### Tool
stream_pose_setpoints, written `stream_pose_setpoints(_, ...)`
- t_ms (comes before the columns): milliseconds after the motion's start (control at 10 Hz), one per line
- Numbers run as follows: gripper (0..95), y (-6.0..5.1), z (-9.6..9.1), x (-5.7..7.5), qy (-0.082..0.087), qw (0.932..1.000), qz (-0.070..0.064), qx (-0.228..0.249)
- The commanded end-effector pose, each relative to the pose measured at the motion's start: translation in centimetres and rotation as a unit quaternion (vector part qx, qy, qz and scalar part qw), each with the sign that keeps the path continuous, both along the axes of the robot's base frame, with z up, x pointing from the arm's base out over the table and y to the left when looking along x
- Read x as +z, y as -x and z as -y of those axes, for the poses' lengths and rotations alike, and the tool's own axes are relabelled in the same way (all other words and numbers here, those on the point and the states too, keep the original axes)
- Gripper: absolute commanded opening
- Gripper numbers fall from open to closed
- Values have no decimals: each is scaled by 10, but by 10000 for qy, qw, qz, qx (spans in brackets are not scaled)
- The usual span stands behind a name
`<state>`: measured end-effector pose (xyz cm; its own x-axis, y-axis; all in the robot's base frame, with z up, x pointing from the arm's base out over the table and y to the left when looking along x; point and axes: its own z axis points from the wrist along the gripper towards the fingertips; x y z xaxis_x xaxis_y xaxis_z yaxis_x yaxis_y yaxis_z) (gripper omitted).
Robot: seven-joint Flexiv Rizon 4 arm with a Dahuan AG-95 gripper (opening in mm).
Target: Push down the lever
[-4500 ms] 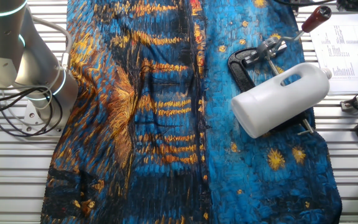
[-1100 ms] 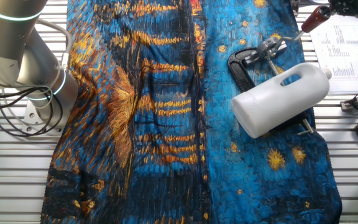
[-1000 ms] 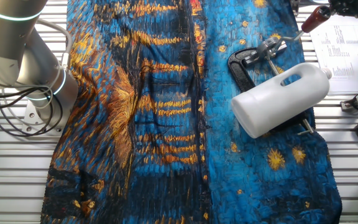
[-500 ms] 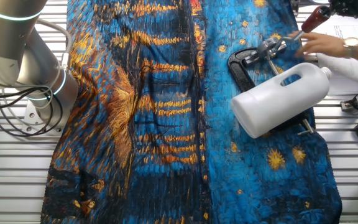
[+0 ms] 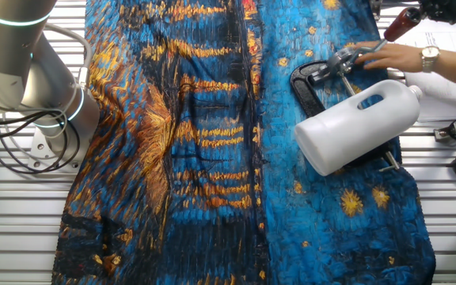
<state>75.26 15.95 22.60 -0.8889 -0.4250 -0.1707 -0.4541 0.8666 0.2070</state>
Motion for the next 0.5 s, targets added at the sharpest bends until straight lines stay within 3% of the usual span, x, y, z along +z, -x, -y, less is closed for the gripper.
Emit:
stream_pose_setpoints(100, 0, 0, 0, 0, -5, 10000, -30, -52)
stream_pose_setpoints(500, 0, 1, 0, 0, -3, 9999, -61, -105)
